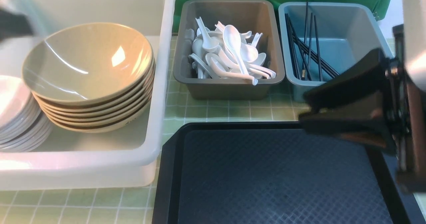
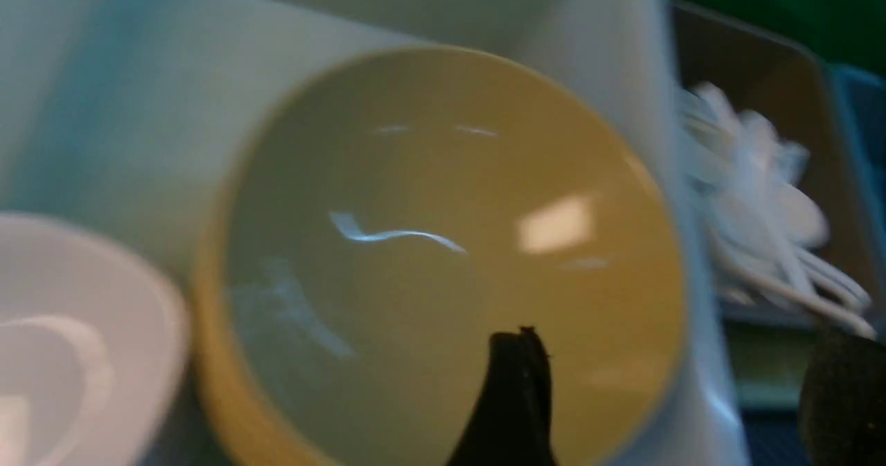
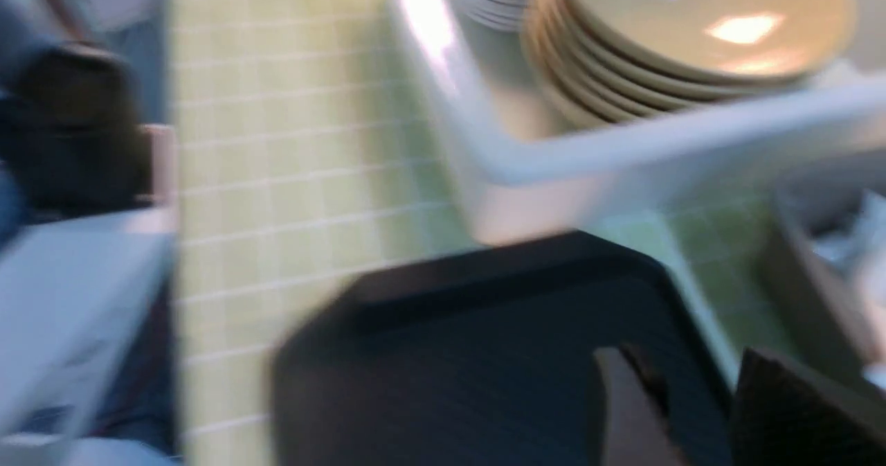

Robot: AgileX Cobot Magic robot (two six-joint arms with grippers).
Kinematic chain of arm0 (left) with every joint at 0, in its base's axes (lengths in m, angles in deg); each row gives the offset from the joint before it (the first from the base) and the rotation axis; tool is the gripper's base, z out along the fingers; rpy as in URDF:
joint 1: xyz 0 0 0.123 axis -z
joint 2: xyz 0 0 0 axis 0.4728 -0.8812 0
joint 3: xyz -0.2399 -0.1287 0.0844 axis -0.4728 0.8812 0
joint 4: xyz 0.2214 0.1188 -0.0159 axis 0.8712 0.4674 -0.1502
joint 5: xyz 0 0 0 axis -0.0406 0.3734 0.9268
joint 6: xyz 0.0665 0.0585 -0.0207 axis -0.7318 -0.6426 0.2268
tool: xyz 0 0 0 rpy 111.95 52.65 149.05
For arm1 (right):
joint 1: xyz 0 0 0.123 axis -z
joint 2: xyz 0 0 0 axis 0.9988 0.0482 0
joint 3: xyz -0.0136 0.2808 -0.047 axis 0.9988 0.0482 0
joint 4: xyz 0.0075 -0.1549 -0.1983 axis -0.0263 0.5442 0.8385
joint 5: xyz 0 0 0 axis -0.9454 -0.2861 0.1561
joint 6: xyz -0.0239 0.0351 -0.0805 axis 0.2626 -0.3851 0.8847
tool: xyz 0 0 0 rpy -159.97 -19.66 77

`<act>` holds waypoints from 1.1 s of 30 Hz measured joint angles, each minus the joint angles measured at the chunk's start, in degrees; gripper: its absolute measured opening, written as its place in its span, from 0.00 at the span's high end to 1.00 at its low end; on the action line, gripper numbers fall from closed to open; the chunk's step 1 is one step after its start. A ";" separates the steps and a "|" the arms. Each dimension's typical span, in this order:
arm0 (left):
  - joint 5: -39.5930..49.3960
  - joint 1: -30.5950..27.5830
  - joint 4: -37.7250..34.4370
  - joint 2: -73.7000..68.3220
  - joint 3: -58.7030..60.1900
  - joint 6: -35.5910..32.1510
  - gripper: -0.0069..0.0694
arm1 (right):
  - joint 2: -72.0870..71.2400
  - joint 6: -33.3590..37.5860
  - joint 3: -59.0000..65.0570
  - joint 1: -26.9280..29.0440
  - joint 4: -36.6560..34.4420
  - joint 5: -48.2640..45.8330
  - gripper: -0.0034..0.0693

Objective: On green table put chopsticks spoon bowls plates into blue grey white boxes.

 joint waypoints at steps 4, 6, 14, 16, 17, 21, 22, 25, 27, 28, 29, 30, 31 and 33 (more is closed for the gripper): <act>2.78 12.97 1.97 -0.12 0.00 -1.66 0.73 | 0.00 -17.51 0.00 0.00 17.28 5.23 0.63; 3.75 14.56 2.92 0.15 0.00 -1.17 0.82 | 0.00 -22.23 0.00 0.36 22.20 5.00 0.63; 6.36 27.38 14.07 6.43 2.26 8.07 0.91 | -7.76 -42.92 3.94 7.57 39.04 -1.47 0.78; 7.99 30.34 16.41 8.32 3.00 11.11 0.91 | -12.50 -44.44 6.54 7.70 39.15 -0.58 0.84; 8.65 31.48 17.23 9.43 3.41 12.24 0.91 | -15.13 -45.24 8.32 7.75 39.15 0.26 0.87; 11.11 34.14 18.36 16.98 6.52 19.38 0.91 | -28.59 -45.57 18.84 7.87 39.21 9.50 0.92; 11.18 34.27 18.16 20.84 8.36 22.34 0.91 | -33.01 -46.01 23.78 7.91 39.21 12.39 0.92; 10.66 34.27 16.79 30.92 13.81 28.64 0.91 | -40.94 -47.26 32.59 7.93 39.21 16.70 0.92; 9.83 34.34 15.74 36.17 17.60 30.51 0.91 | -44.16 -48.84 36.97 7.93 39.21 18.10 0.92; 9.44 34.34 15.45 38.70 19.01 31.41 0.91 | -45.32 -49.80 38.55 7.93 39.21 18.43 0.92; 8.84 34.34 15.07 41.81 21.53 32.75 0.91 | -46.40 -50.40 39.90 7.93 39.21 18.66 0.92; 8.25 34.34 14.07 45.44 25.19 35.03 0.91 | -48.13 -51.08 41.91 7.93 39.21 18.66 0.92; 7.44 34.39 12.92 48.97 27.78 37.66 0.91 | -49.19 -51.14 42.76 7.93 39.21 18.92 0.92; 6.21 34.39 10.62 52.90 31.66 40.40 0.91 | -50.35 -51.07 43.48 7.93 39.21 19.28 0.92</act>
